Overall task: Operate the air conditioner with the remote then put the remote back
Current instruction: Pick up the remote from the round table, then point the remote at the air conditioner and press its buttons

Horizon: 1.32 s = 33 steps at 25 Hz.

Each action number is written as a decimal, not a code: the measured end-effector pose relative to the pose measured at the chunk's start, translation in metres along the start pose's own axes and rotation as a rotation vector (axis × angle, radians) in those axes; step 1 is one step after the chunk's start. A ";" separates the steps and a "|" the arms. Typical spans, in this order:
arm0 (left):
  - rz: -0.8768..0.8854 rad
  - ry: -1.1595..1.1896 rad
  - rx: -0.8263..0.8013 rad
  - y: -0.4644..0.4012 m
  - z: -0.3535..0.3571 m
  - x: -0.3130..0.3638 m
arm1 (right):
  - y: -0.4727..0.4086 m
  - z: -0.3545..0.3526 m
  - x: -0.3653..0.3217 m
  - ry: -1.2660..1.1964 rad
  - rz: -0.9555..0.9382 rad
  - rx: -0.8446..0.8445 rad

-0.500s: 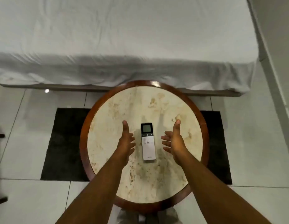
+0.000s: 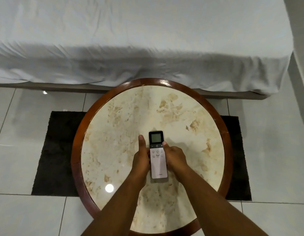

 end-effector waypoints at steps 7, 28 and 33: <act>-0.020 0.014 -0.031 0.023 0.003 0.003 | 0.020 0.007 0.002 -0.082 0.003 -0.032; 1.300 -1.251 0.298 0.324 0.142 0.389 | 0.340 -0.312 -0.225 -0.602 -0.580 0.262; 1.755 -1.224 0.375 0.452 0.223 0.449 | 0.458 -0.409 -0.246 -0.682 -0.816 0.421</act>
Point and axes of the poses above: each hand's wrist, its own y-axis away from the middle knuckle, its own z-axis out of the palm, x = y × z, the point moved 8 cm from there along -y, towards the middle knuckle, and after that the axes turned 2 degrees about -x, right-handed, at the moved point
